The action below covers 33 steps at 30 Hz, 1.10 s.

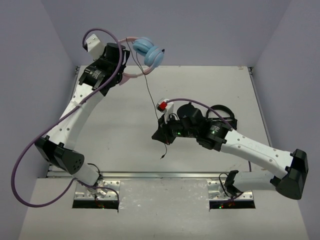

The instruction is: Wrap the headphones

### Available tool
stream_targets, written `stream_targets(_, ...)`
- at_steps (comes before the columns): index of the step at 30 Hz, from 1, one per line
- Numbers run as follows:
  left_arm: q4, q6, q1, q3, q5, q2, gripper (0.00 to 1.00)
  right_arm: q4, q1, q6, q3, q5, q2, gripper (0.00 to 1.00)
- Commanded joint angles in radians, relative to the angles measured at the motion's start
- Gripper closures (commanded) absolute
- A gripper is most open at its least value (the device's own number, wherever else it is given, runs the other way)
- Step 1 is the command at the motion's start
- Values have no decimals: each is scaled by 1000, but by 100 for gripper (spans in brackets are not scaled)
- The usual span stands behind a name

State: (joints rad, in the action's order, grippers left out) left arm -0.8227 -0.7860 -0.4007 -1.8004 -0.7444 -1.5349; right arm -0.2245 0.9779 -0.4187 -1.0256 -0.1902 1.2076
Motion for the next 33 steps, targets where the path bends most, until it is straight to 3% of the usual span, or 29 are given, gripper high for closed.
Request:
stream_targets(1,57,-114,40,-99,83,7,100,-13,7,11,16,-50,23,99)
stream_targets(5,17,-157,59,-122,91,-11,100,-7,10,-6,-25,-124,76,99)
stream_targets(9,-1,-156,63,-126,53,-34,100,-71,44,30,-187,-123,128,99)
stream_targets(15,95,-84,74,62,19,19,100,-169,53,90,-309,-45,119,99)
stream_targets(17,186,-38,77,148,57,64,100,-211,53,132,-346,-11,131,99)
stream_targets(24,290,135,82,225,218,81,100,-370,48,267,-438,99,153,99)
stream_targets(29,394,267,82,334,414,110,100,-534,27,402,-614,150,219,99)
stream_targets(33,511,381,76,516,537,177,100,-618,10,504,-759,170,289,99)
